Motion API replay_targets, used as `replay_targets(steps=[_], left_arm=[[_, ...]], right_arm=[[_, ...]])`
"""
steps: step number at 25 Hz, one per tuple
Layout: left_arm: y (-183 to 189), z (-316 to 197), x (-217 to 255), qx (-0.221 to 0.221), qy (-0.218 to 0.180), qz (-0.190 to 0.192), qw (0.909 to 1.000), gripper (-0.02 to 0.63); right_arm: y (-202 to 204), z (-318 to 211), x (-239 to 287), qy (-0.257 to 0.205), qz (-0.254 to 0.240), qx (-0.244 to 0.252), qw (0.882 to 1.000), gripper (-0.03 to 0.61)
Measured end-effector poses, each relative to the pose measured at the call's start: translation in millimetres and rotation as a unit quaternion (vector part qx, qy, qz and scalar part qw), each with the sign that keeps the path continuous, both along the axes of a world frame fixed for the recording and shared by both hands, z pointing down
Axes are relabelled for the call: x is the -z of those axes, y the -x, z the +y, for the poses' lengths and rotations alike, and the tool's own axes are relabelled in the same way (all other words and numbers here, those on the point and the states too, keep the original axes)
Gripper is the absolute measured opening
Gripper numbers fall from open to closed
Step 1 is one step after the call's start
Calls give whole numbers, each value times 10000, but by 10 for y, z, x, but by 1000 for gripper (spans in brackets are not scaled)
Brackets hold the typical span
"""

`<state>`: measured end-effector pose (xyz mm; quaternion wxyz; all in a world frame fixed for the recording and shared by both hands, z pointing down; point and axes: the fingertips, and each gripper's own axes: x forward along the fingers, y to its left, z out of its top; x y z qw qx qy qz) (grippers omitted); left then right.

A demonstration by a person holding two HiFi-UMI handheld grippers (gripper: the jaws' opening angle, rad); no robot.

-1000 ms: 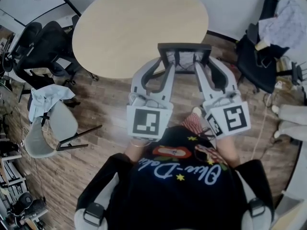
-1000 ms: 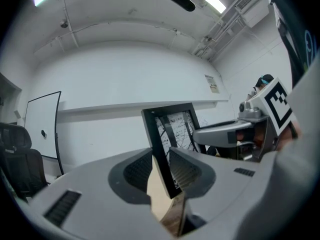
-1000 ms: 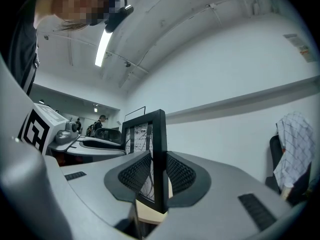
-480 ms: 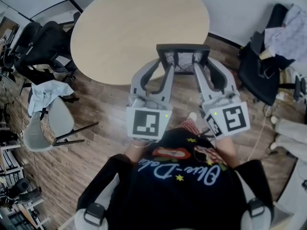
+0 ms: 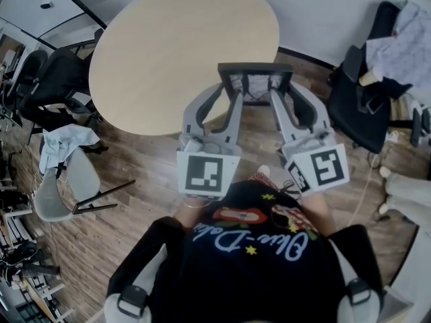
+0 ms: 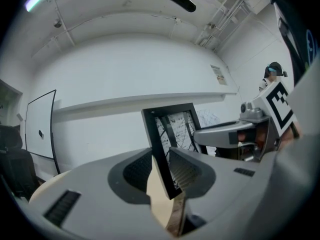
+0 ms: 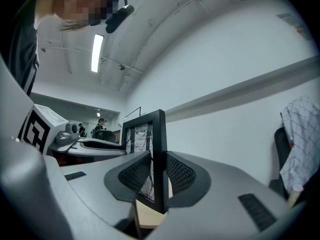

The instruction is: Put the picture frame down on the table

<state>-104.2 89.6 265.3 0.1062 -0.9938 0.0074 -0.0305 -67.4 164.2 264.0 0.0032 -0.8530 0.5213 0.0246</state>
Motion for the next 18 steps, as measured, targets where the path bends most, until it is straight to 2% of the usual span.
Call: replay_targets(steps=[5,11,14,18], left_arm=[[-46,31,12,9,-19,6,10000,94],[-446,443,11,1,-50,-21,10000,94],[-613,639,30,-1,-83,-68,9999,94],[-593,666,49,55,-55,-93,9999,94]], right_arm=[[-37,30,4,-64,-74,-16,10000,77],[-458,462,-15,-20,30,-27,10000,77],[-612,634,13,-112,-128,18,9999,77],[-609,661,25,-138,-122,96,9998,77]])
